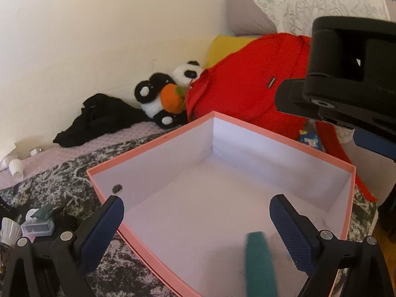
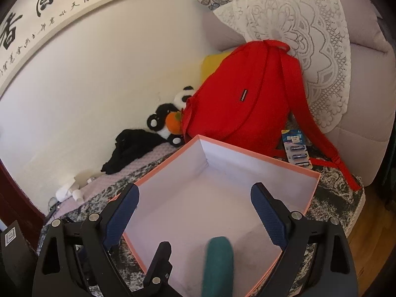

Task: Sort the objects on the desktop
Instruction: 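Carry both items into the pink box and open both grippers, then grasp a black Nike glove with left gripper while right grasps another glove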

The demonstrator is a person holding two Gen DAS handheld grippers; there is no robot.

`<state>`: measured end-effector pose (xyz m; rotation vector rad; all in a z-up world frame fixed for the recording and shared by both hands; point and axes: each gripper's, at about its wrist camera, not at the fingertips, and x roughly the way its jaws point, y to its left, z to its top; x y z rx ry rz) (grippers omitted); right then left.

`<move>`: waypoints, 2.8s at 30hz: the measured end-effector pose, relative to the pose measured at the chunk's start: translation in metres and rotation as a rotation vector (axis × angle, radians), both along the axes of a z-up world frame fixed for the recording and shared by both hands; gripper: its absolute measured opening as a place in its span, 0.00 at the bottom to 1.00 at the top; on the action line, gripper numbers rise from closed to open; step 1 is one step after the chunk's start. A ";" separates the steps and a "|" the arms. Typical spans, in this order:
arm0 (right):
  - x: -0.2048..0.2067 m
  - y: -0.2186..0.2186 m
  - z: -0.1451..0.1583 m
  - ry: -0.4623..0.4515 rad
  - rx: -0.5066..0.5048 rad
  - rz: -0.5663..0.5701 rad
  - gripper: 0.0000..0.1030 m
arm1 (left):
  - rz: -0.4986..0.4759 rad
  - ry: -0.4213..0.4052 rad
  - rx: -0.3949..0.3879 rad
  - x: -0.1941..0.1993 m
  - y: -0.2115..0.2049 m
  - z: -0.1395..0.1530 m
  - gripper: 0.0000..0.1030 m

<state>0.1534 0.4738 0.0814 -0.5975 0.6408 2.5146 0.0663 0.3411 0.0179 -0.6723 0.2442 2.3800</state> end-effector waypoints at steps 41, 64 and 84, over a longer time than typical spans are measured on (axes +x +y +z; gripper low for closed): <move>-0.218 -0.215 -0.131 -0.315 -0.160 0.447 0.89 | 0.550 -0.172 -0.112 -0.217 -0.330 -0.090 0.95; -0.255 -0.270 -0.186 -0.481 0.099 0.650 0.07 | 0.553 -0.215 -0.178 -0.277 -0.334 -0.118 0.21; -0.205 -0.240 -0.085 -0.240 0.049 0.604 0.06 | 0.530 -0.011 -0.086 -0.186 -0.312 -0.004 0.15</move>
